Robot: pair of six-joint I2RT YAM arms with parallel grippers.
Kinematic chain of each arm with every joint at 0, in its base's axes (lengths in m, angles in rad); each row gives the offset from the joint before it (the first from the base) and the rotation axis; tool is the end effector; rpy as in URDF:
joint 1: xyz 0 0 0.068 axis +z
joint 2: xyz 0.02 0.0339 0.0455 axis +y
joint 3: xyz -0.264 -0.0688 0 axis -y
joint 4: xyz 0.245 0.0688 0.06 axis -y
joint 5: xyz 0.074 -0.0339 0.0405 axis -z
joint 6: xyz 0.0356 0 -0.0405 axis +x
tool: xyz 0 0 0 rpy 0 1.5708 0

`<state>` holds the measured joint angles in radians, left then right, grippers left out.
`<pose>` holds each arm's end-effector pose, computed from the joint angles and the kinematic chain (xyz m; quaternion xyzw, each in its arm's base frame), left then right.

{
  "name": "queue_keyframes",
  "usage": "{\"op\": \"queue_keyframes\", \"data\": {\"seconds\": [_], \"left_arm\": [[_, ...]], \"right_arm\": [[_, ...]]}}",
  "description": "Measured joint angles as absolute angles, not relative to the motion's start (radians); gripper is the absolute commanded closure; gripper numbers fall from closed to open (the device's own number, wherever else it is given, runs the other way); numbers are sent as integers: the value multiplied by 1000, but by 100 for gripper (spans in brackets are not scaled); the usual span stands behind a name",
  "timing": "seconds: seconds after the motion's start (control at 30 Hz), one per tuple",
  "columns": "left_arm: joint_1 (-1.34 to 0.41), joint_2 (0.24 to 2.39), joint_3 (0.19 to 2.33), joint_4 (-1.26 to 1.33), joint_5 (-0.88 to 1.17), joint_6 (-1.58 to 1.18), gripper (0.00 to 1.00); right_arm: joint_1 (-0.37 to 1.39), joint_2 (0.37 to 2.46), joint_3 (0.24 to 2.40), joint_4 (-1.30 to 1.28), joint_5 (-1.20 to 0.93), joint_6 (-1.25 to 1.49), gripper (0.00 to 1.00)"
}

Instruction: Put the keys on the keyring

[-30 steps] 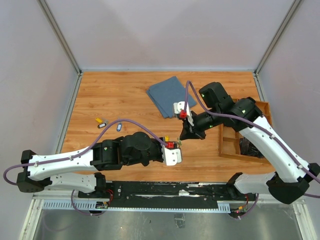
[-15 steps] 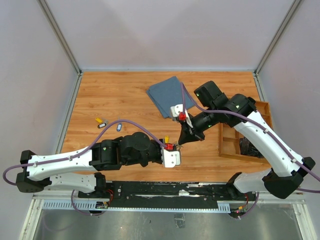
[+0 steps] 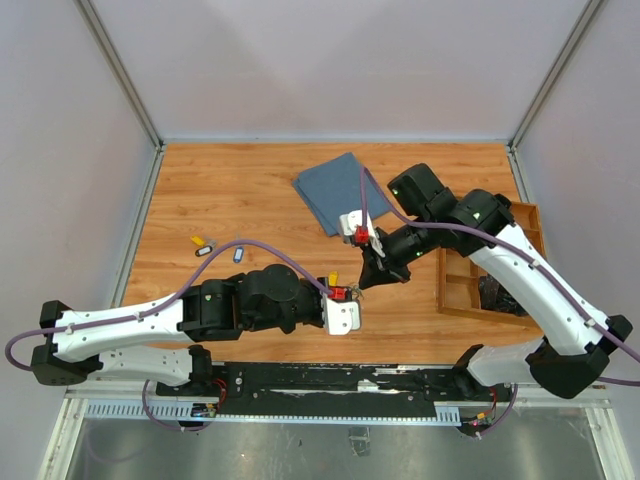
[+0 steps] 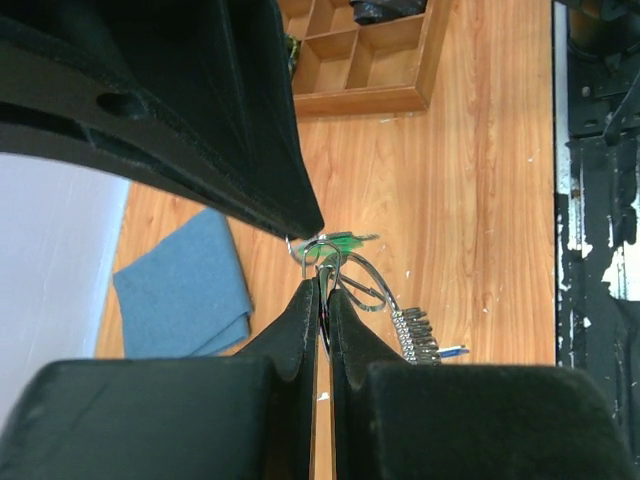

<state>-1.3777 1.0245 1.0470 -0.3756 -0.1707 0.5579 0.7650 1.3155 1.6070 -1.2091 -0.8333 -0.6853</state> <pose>0.0498 -0.2234 0.3669 0.6455 0.5037 -0.1630 0.5505 0.1479 0.1785 0.4190 -0.6716 0.5621 0.3947 0.2779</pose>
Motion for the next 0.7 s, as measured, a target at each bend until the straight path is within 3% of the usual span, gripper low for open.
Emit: {"op": "queue_keyframes", "data": {"seconds": [0.33, 0.7], "left_arm": [[-1378, 1015, 1028, -368, -260, 562, 99], [-1378, 1007, 1007, -353, -319, 574, 100]], "right_arm": [[765, 1221, 1604, -1176, -599, -485, 100], [765, 1222, 1595, -1148, -624, -316, 99]]}}
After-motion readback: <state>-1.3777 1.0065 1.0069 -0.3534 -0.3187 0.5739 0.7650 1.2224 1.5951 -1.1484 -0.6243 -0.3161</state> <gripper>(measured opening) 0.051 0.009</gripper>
